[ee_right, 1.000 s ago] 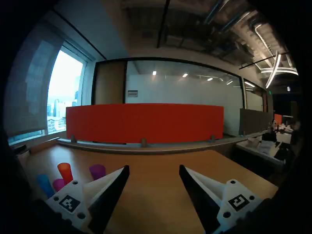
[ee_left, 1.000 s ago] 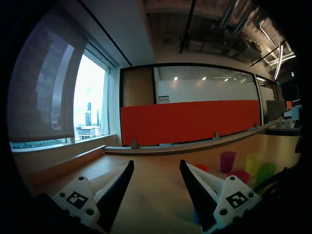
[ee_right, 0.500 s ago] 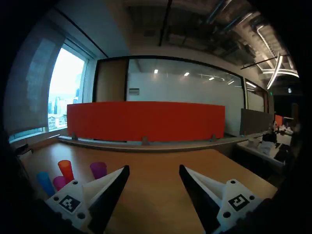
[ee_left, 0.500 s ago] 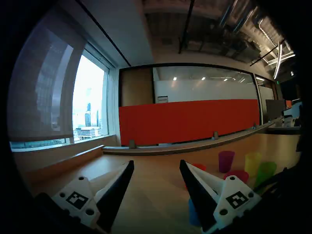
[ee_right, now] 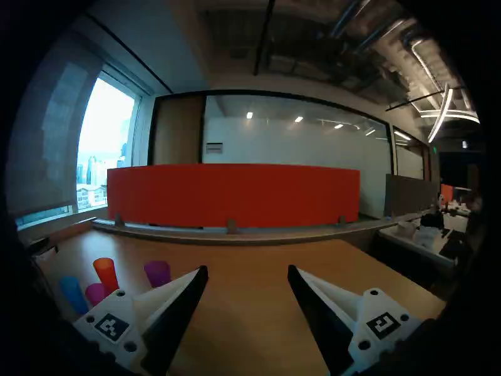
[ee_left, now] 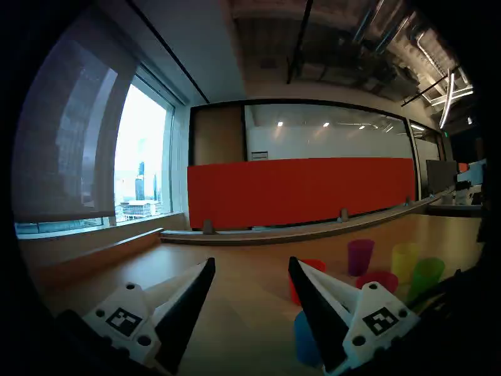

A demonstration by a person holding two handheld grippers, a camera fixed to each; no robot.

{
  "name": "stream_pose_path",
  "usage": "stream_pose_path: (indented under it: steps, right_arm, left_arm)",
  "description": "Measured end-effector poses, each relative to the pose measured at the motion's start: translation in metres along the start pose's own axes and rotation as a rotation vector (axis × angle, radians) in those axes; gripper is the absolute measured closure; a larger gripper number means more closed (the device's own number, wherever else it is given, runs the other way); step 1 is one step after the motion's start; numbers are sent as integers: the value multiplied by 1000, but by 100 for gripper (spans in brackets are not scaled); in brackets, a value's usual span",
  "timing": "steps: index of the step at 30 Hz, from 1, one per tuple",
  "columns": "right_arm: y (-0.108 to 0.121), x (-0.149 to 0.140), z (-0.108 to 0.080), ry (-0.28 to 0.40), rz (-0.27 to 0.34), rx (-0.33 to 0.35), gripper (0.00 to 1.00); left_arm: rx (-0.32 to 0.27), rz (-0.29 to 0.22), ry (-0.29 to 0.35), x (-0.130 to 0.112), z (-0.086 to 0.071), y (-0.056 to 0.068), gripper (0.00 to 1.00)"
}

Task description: Pour water

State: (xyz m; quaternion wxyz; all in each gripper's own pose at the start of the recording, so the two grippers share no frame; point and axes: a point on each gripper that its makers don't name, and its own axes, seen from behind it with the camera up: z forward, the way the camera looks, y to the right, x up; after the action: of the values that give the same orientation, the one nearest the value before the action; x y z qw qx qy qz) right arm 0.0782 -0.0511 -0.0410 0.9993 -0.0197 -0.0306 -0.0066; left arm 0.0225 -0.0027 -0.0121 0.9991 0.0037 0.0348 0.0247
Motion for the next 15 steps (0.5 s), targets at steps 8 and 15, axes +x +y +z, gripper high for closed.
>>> stream_pose_path:
  steps: [8, 15]
  right_arm:
    - [2, 2, -1, 4, 1, 1, 1]
    - [4, 3, -1, 8, 1, 0, 1]
  left_arm:
    - [-6, -8, -13, -6, 2, 6, 14]
    - [-11, -44, -38, -15, 6, 7, 14]
